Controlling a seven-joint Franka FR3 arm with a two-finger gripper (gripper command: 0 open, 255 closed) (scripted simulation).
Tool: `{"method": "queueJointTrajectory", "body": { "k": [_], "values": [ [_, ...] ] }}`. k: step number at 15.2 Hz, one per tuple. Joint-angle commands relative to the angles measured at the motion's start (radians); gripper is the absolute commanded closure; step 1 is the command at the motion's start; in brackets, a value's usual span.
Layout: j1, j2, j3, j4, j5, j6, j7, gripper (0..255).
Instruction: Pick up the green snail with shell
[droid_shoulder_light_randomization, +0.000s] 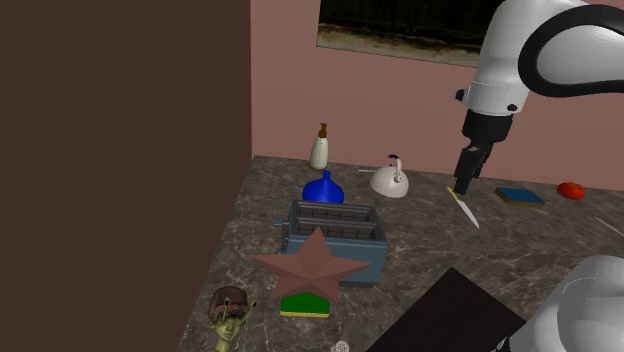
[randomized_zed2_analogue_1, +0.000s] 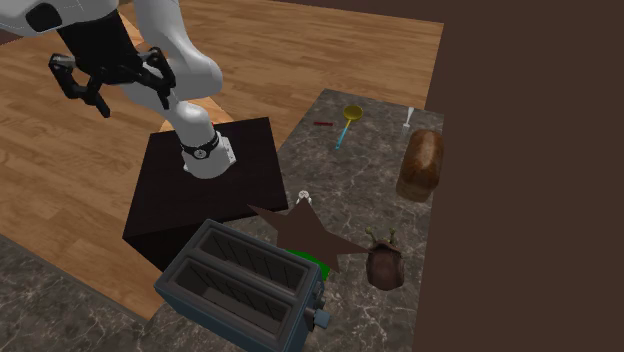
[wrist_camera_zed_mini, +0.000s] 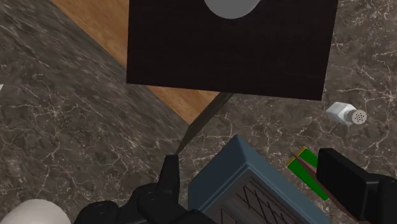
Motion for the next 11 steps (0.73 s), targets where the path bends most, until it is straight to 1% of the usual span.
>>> {"method": "queueJointTrajectory", "body": {
  "k": [1,6,11],
  "values": [
    [0.000,0.000,0.000,0.000,0.000,0.000,0.000,0],
    [0.024,0.115,0.080,-0.001,0.083,0.067,0.114,0],
    [0.046,0.256,0.155,0.026,0.154,0.139,0.221,0]
  ]
}}
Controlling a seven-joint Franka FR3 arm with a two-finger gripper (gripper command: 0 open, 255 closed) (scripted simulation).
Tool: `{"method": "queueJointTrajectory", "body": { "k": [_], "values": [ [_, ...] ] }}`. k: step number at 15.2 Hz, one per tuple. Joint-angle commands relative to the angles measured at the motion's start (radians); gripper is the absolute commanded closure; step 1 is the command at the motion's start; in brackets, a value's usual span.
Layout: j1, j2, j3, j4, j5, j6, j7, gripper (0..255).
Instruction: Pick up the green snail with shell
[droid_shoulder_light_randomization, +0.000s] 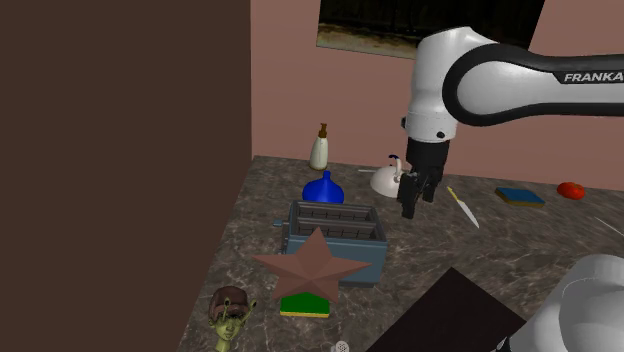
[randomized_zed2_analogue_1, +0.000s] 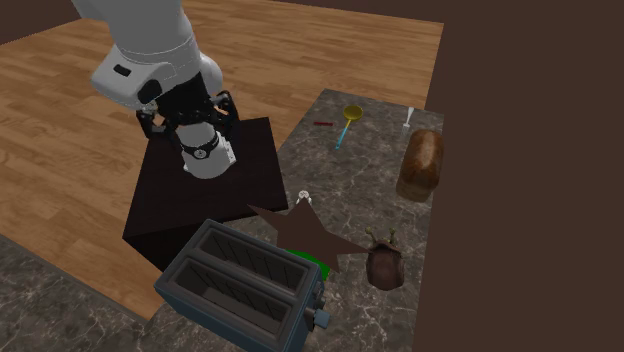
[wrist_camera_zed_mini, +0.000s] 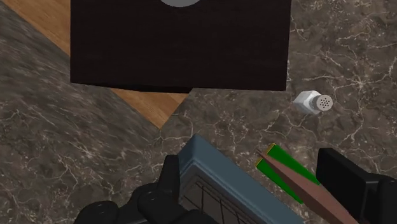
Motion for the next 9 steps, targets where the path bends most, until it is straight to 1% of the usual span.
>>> {"method": "queueJointTrajectory", "body": {
  "k": [1,5,9],
  "values": [
    [0.009,0.057,0.029,0.016,0.027,0.026,0.043,0],
    [0.025,0.188,0.083,0.063,0.067,0.082,0.125,0],
    [0.041,0.329,0.131,0.128,0.094,0.133,0.205,0]
  ]
}}
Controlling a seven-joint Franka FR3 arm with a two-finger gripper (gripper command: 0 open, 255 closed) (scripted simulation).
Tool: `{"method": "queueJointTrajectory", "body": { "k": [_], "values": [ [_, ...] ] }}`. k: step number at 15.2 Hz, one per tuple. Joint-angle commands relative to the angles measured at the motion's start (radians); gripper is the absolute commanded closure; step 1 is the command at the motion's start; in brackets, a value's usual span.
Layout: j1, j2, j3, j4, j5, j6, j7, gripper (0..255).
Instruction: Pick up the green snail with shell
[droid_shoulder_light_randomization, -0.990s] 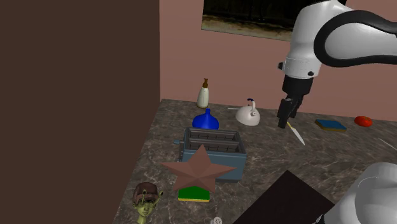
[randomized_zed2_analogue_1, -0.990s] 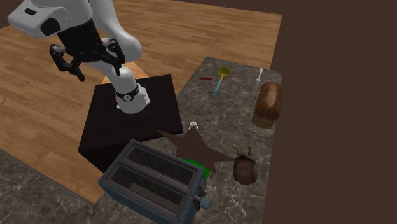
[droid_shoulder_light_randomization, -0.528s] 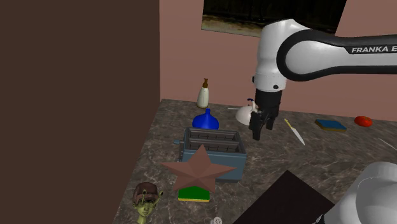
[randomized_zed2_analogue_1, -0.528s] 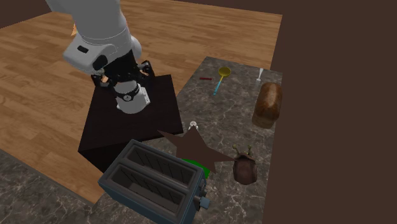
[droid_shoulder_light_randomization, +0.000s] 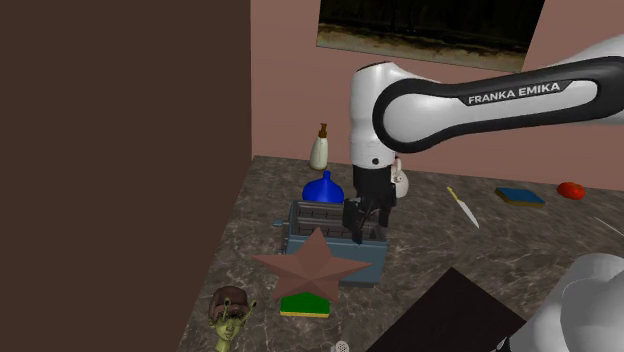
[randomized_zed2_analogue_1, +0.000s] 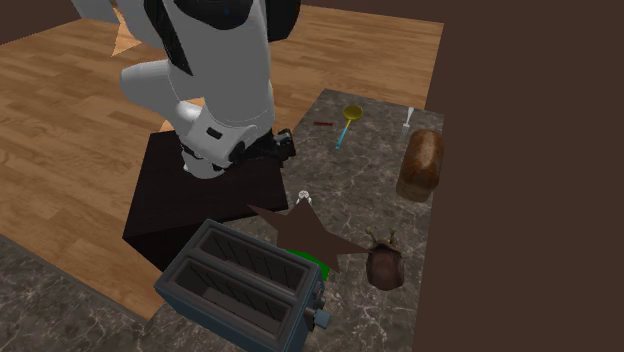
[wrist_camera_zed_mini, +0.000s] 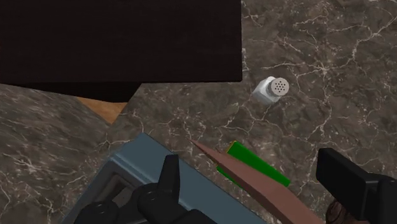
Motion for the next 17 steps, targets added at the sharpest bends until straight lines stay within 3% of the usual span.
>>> {"method": "queueJointTrajectory", "body": {
  "k": [1,9,17],
  "values": [
    [0.009,0.073,0.022,0.039,0.011,0.023,0.042,0],
    [0.058,0.384,0.084,0.233,0.015,0.095,0.197,0],
    [0.143,0.712,0.099,0.510,-0.008,0.110,0.332,0]
  ]
}}
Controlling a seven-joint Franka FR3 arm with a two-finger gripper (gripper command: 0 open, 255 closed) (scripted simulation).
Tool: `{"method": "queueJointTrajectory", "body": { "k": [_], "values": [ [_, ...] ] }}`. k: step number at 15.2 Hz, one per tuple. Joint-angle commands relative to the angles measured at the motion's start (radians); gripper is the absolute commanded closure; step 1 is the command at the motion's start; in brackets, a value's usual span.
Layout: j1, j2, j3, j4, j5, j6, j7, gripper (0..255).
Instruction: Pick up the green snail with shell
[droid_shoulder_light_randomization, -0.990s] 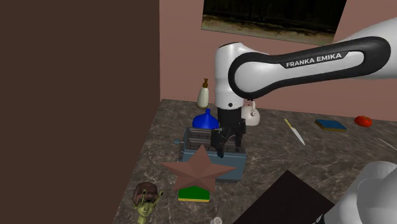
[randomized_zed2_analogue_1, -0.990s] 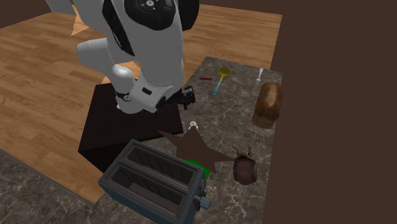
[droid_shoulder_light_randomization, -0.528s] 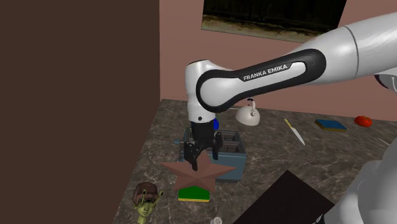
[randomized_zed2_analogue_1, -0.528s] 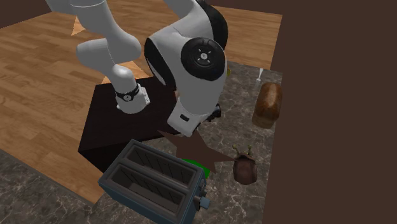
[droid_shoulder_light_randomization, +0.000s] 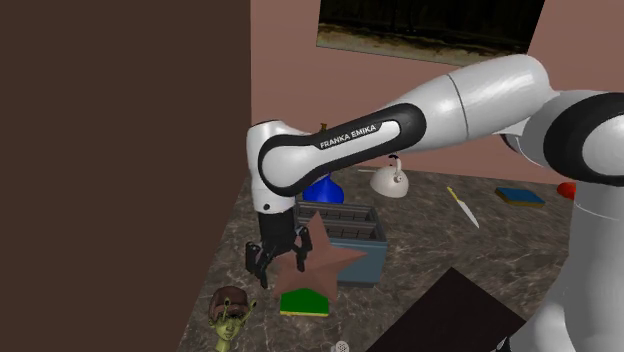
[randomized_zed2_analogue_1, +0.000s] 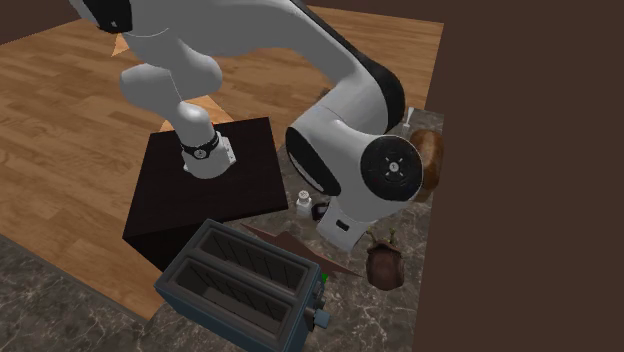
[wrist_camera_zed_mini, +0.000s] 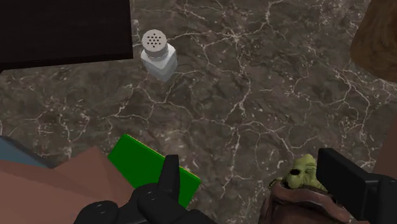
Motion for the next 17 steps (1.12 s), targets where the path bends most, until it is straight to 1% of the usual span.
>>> {"method": "queueJointTrajectory", "body": {
  "k": [1,5,8,9,17],
  "values": [
    [0.030,0.092,0.002,0.088,-0.006,-0.002,0.038,0],
    [0.085,0.266,-0.003,0.279,-0.015,-0.030,0.093,0],
    [0.132,0.408,-0.009,0.457,-0.020,-0.070,0.131,0],
    [0.142,0.438,-0.010,0.496,-0.021,-0.081,0.138,0],
    [0.150,0.491,-0.020,0.486,-0.029,-0.021,0.119,0]
  ]
}}
